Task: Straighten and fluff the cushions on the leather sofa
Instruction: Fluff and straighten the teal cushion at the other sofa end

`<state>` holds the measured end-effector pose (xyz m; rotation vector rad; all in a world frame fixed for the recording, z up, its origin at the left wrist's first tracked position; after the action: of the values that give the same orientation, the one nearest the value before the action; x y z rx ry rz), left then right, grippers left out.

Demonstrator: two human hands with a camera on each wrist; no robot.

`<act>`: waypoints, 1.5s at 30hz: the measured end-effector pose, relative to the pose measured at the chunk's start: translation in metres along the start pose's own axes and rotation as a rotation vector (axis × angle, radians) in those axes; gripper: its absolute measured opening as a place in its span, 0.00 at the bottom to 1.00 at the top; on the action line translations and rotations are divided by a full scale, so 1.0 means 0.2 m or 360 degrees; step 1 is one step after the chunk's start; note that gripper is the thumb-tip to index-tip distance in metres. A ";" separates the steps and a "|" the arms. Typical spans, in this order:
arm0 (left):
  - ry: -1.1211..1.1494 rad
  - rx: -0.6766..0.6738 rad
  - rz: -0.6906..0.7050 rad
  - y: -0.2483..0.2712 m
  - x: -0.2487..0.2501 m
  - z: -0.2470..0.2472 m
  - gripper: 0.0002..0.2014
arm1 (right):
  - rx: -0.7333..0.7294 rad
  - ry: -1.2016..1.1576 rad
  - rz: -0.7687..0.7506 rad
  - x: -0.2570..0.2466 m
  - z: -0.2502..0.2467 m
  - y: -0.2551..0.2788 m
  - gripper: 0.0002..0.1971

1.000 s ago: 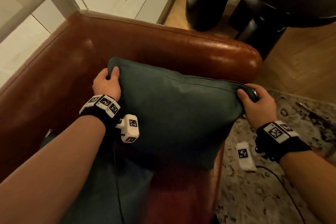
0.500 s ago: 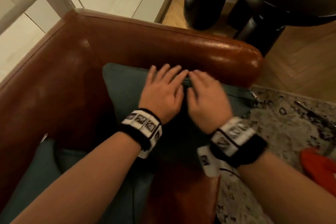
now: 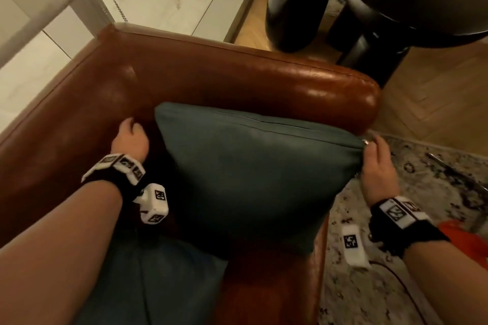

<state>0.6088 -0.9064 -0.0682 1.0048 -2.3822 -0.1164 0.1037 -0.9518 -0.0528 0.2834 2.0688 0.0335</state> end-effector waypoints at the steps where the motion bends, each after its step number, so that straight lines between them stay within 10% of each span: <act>1: 0.0209 -0.0131 -0.0020 0.01 -0.01 0.03 0.24 | 0.0026 -0.0362 0.0213 0.07 0.00 0.02 0.21; 4: 0.0636 -0.0284 -0.0034 0.06 0.03 0.14 0.13 | 0.0073 -0.1051 0.0725 0.18 0.09 0.14 0.11; 8: 0.1303 -0.0243 -0.0238 0.11 0.17 0.16 0.10 | 0.0096 -0.1218 0.0597 0.13 0.15 0.14 0.17; 14: 0.1055 0.0099 -0.0293 0.04 0.14 0.11 0.05 | 0.0366 -0.0529 0.0242 0.08 0.05 0.07 0.17; 20: 0.0838 -0.0197 -0.0343 0.08 0.14 0.18 0.20 | 0.0102 -0.0803 0.0436 0.18 0.11 0.22 0.19; 30: 0.0719 0.0293 -0.0230 0.09 0.09 0.05 0.16 | 0.0515 -0.0494 0.0307 0.20 -0.04 0.09 0.04; 34: 0.0555 0.0153 -0.0194 0.11 0.06 0.11 0.21 | 0.0371 -0.0755 0.0344 0.20 0.04 0.16 0.03; 37: 0.0582 -0.0125 -0.0285 0.16 0.01 0.20 0.24 | 0.0206 -0.0994 0.0523 0.26 0.14 0.27 0.25; 45: 0.0760 0.0106 -0.0170 0.13 0.11 0.13 0.18 | 0.0511 -0.1073 0.0587 0.27 0.08 0.22 0.13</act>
<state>0.5663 -0.9064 -0.0734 1.0541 -1.9096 0.1503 0.1015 -0.8992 -0.1004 0.7595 1.3263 -0.1532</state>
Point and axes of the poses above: each hand's wrist, its own y-axis away from the middle knuckle, its own z-axis out of the palm, x = y × z, the point moved 6 cm from there along -y, towards the middle knuckle, and after that the axes turned 10 degrees about -y, right-handed, at the moved point
